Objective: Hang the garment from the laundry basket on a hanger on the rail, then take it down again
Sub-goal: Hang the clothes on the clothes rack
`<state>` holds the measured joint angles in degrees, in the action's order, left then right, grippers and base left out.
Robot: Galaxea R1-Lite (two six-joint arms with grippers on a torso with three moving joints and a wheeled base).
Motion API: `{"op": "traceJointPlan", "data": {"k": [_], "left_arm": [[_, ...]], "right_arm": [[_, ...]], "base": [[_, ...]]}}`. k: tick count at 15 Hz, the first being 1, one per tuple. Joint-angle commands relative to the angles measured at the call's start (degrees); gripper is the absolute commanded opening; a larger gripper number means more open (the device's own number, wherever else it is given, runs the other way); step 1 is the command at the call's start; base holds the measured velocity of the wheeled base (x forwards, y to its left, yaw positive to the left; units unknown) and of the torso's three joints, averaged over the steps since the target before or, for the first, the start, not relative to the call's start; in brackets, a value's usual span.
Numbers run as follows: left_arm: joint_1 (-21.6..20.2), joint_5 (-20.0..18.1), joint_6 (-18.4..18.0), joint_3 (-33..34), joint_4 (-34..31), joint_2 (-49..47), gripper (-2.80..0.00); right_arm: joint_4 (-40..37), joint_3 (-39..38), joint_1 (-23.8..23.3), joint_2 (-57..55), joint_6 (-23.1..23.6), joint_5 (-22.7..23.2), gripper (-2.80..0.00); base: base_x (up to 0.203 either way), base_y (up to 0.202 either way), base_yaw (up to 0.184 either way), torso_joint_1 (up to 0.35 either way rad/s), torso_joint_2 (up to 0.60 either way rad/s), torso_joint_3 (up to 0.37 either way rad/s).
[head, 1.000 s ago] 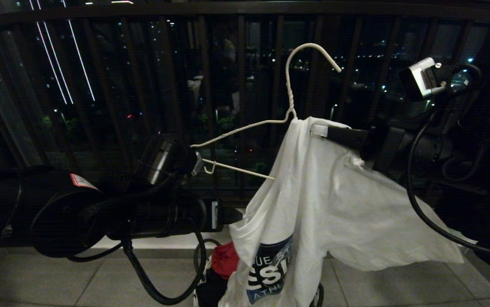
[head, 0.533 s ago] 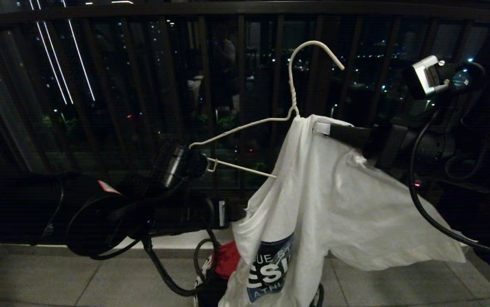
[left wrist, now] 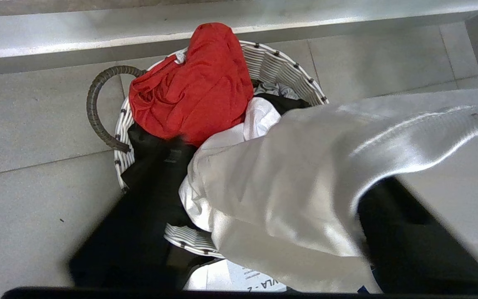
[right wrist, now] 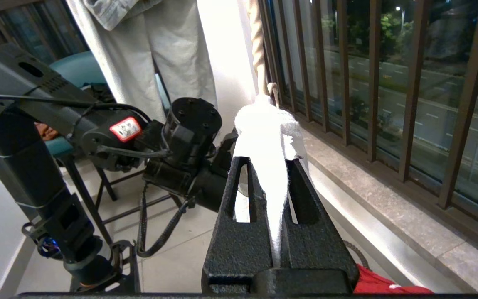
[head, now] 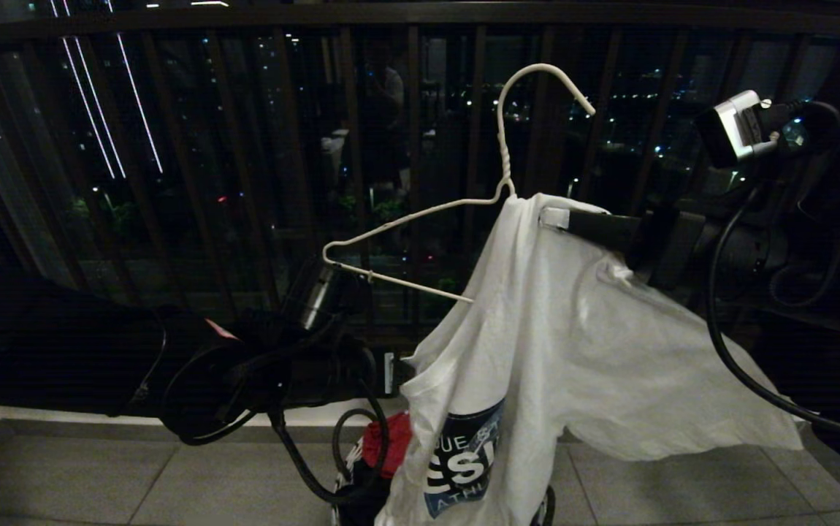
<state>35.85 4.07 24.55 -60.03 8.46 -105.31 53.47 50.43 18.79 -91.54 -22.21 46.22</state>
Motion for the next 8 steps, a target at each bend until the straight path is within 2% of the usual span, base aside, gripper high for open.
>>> {"op": "traceJointPlan", "data": {"k": [1,4,8], "left_arm": [[-0.99,0.63,0.1,-0.09,0.07,0.11,-2.8],[-4.49,0.83,-2.06,-0.62,0.07,0.3,-2.8],[-11.4,0.83,-5.79,-3.02,-0.44,1.64,-2.8]], "right_arm": [[0.32,-0.16,0.02,0.13,-0.11,0.45,-2.8],[0.32,-0.25,0.02,0.13,-0.03,0.71,-2.8],[0.32,-0.25,-0.05,0.22,-0.03,0.89,-2.8]], "base": [[0.0,0.0,0.0,0.0,0.0,0.0],[0.0,0.0,0.0,0.0,0.0,0.0],[0.0,0.0,0.0,0.0,0.0,0.0]]}}
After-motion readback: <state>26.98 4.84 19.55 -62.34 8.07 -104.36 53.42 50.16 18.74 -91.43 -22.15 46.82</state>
